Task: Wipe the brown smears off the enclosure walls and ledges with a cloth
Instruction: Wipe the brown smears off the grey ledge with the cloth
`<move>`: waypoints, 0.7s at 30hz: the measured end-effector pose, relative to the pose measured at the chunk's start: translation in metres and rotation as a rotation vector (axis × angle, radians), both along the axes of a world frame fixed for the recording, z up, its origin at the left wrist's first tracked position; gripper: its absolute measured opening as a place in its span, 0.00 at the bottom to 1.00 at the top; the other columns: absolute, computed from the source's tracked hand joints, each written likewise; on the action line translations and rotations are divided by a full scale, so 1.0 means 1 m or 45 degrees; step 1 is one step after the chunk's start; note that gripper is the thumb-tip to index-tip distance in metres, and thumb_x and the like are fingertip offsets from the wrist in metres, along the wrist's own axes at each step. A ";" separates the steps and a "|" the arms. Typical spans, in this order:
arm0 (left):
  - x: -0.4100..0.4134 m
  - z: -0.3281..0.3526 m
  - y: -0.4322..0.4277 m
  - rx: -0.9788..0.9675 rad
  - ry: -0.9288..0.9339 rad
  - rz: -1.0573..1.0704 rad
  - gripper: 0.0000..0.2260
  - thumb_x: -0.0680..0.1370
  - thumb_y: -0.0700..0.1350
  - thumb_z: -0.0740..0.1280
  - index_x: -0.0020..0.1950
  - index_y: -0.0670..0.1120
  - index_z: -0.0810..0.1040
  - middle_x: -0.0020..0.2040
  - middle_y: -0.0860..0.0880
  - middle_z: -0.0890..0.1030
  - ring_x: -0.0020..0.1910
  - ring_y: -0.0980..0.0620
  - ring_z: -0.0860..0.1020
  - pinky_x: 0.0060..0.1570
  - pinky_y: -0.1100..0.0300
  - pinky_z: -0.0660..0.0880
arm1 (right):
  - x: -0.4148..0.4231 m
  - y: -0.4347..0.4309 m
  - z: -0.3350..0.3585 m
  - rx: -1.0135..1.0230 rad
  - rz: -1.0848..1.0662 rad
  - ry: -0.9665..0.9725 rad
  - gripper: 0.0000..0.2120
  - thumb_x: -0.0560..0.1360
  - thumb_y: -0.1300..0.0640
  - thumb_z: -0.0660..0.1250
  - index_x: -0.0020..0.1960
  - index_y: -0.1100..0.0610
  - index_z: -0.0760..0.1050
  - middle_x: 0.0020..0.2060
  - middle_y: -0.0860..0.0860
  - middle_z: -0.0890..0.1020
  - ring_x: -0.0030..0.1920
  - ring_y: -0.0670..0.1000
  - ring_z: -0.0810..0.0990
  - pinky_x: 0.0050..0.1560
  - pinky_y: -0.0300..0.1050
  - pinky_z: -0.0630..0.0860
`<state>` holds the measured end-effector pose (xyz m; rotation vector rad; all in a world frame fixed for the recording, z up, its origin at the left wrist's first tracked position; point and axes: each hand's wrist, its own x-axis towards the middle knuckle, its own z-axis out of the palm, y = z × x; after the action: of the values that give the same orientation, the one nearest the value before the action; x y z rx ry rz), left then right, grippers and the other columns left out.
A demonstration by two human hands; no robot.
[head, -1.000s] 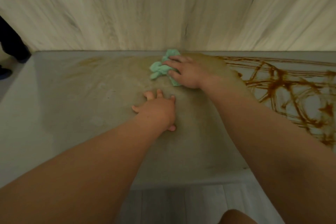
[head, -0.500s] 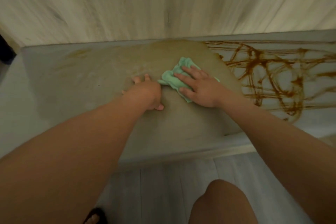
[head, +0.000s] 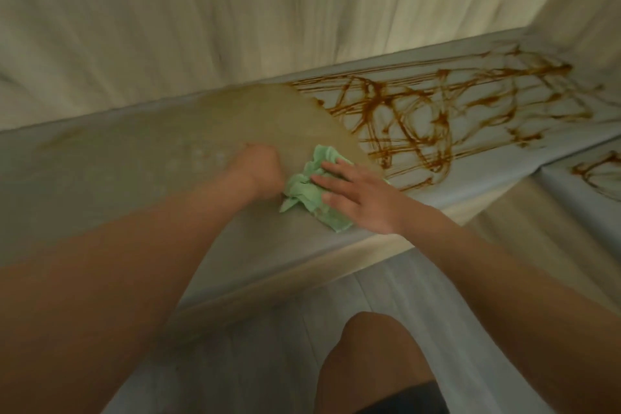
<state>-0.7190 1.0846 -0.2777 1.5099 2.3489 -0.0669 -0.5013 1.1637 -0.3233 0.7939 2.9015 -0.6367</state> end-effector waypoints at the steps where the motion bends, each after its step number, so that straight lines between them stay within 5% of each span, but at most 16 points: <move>1: 0.006 -0.003 0.001 0.074 -0.063 0.003 0.16 0.78 0.45 0.68 0.64 0.39 0.81 0.63 0.38 0.82 0.62 0.39 0.79 0.61 0.50 0.77 | -0.003 0.003 0.002 -0.085 -0.094 0.075 0.27 0.85 0.37 0.52 0.81 0.42 0.61 0.82 0.46 0.59 0.81 0.51 0.56 0.79 0.47 0.52; 4: 0.021 -0.013 0.000 0.116 -0.160 0.031 0.12 0.76 0.44 0.68 0.58 0.43 0.82 0.57 0.41 0.84 0.56 0.40 0.81 0.54 0.51 0.79 | -0.012 -0.004 -0.005 0.155 -0.213 0.220 0.30 0.78 0.32 0.58 0.73 0.48 0.73 0.67 0.51 0.73 0.67 0.57 0.71 0.69 0.55 0.68; 9: 0.018 -0.015 -0.009 0.233 -0.290 0.213 0.16 0.78 0.41 0.67 0.65 0.39 0.79 0.62 0.38 0.82 0.62 0.39 0.79 0.60 0.53 0.76 | -0.018 -0.017 -0.014 0.264 -0.164 0.304 0.19 0.78 0.40 0.59 0.59 0.51 0.77 0.51 0.51 0.77 0.52 0.57 0.75 0.53 0.57 0.74; 12: 0.011 -0.014 -0.013 0.347 -0.538 0.326 0.18 0.77 0.39 0.65 0.68 0.42 0.77 0.60 0.40 0.82 0.61 0.41 0.79 0.58 0.58 0.74 | -0.020 -0.009 0.009 -0.134 -0.482 0.518 0.11 0.84 0.49 0.62 0.49 0.56 0.75 0.40 0.49 0.77 0.43 0.53 0.77 0.43 0.49 0.72; 15: 0.015 -0.008 -0.012 0.442 -0.994 0.503 0.08 0.79 0.47 0.67 0.56 0.46 0.77 0.50 0.44 0.81 0.51 0.43 0.82 0.53 0.54 0.78 | -0.015 0.000 0.032 -0.629 -0.820 0.732 0.12 0.85 0.51 0.62 0.46 0.56 0.77 0.35 0.48 0.78 0.38 0.49 0.77 0.40 0.45 0.70; 17: 0.023 0.000 -0.012 0.476 -1.272 0.584 0.05 0.79 0.48 0.67 0.52 0.47 0.76 0.49 0.45 0.80 0.48 0.45 0.81 0.53 0.52 0.78 | -0.016 0.001 0.041 -1.098 -0.933 0.953 0.12 0.86 0.54 0.60 0.55 0.60 0.80 0.44 0.55 0.83 0.47 0.56 0.81 0.46 0.48 0.76; 21: 0.024 0.010 -0.012 0.519 -1.377 0.603 0.26 0.72 0.52 0.75 0.68 0.48 0.74 0.60 0.48 0.81 0.58 0.49 0.80 0.62 0.52 0.76 | -0.021 -0.010 0.060 -1.766 -1.068 1.125 0.22 0.86 0.52 0.53 0.66 0.65 0.78 0.60 0.62 0.84 0.60 0.60 0.84 0.60 0.55 0.79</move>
<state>-0.6949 1.0726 -0.2674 0.7204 1.7369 1.0978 -0.5223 1.1533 -0.2629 1.5134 1.3844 -3.0413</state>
